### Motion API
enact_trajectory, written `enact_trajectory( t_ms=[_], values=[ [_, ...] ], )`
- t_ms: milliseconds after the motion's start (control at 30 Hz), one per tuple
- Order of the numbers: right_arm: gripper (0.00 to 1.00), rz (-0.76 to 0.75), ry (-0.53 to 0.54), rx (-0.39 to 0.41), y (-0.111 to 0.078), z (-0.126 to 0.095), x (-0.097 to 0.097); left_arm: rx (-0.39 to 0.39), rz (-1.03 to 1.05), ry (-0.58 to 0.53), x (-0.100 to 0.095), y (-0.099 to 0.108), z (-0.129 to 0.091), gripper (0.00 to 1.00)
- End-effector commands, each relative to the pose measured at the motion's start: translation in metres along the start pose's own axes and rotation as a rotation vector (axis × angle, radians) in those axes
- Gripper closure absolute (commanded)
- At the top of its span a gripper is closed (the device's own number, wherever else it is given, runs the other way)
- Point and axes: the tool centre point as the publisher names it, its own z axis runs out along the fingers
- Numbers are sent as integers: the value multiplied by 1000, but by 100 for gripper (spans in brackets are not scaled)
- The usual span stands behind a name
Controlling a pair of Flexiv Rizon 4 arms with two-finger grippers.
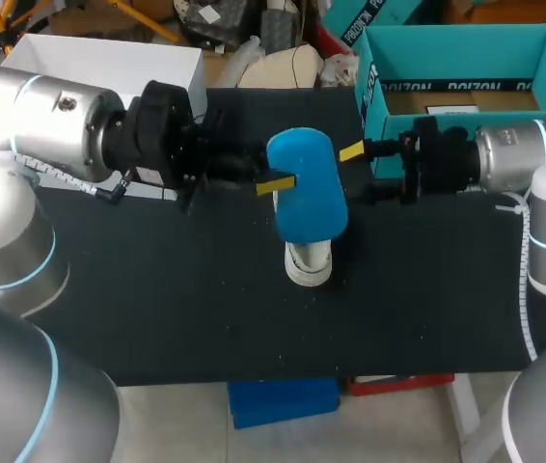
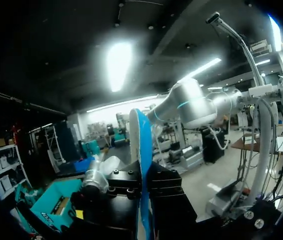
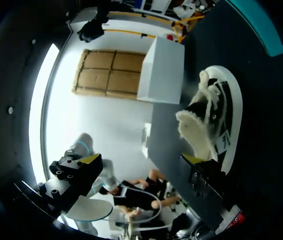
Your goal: Take the shoe out of the shoebox, open the shoe tongue, remove and reinsert the insole, then place the shoe into the shoebox
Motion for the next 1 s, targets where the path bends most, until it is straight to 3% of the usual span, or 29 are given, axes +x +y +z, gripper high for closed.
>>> enact_trajectory(
  t_ms=[33,500,633,767,833,900,1000],
  values=[
    [0,0,0,-2,0,1,-1,6,1,4,-5,3,4,100],
    [0,0,0,-2,0,1,-1,6,1,4,-5,3,4,100],
    [0,0,0,-2,0,1,-1,53,194,6,38,-6,4,100],
    [0,0,0,-2,0,1,-1,-20,384,-48,58,19,-5,100],
    [0,0,0,-2,0,1,-1,-17,428,-51,60,36,-10,100],
    [0,0,0,-2,0,1,-1,-90,506,-49,61,54,-13,100],
    [0,0,0,-2,0,1,-1,-132,620,-35,59,79,-15,100]
  ],
)
